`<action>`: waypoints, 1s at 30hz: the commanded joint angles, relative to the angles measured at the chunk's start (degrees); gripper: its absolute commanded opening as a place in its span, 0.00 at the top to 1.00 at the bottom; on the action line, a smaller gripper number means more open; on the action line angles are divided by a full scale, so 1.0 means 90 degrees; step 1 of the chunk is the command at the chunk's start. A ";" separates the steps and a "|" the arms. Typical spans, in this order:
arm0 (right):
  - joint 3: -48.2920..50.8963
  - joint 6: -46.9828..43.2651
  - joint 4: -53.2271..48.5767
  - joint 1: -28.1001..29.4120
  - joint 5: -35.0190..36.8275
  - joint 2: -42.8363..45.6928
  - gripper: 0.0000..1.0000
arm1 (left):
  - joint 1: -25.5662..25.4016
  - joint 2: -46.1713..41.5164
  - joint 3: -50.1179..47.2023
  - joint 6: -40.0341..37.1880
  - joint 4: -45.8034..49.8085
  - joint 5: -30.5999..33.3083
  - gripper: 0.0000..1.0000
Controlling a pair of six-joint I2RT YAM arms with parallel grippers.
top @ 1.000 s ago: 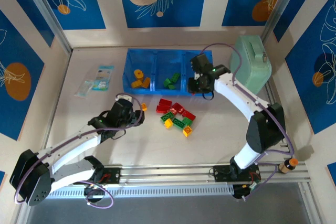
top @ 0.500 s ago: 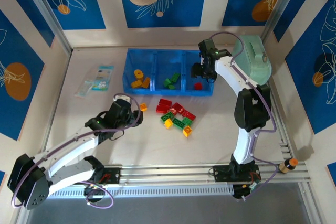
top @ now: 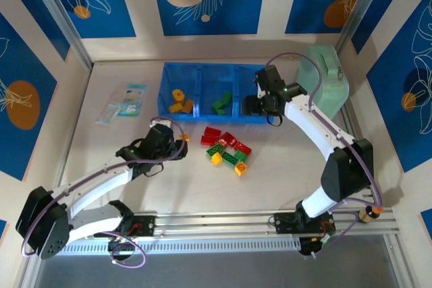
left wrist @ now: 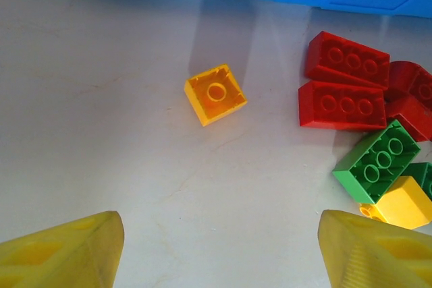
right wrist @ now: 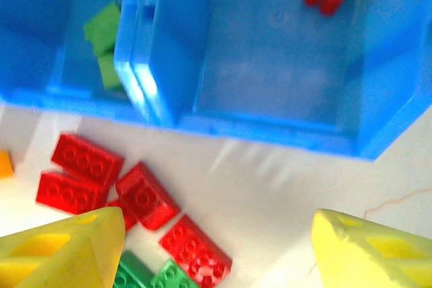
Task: Sort the legos into containers by color
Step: Pick up the lego from the center of the table.
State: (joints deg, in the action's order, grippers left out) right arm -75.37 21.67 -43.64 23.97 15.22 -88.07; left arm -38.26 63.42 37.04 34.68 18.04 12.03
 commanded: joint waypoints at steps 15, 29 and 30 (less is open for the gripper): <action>0.1326 0.0265 0.0592 0.1052 -0.0549 -0.0582 0.18 | -0.0010 -0.0121 0.0074 -0.0166 -0.0315 -0.0353 0.25; 0.0891 0.0024 0.0401 0.1254 0.0163 -0.1669 0.27 | -0.0026 -0.0607 -0.0205 -0.0284 -0.0285 -0.0360 0.25; 0.0861 -0.0003 0.0388 0.1253 0.0203 -0.1745 0.29 | -0.0026 -0.0584 -0.0208 -0.0286 -0.0308 -0.0360 0.25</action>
State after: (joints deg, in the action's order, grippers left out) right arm -65.82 22.39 -38.61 34.92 14.63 -102.13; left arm -38.28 58.54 35.70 33.30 15.44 9.13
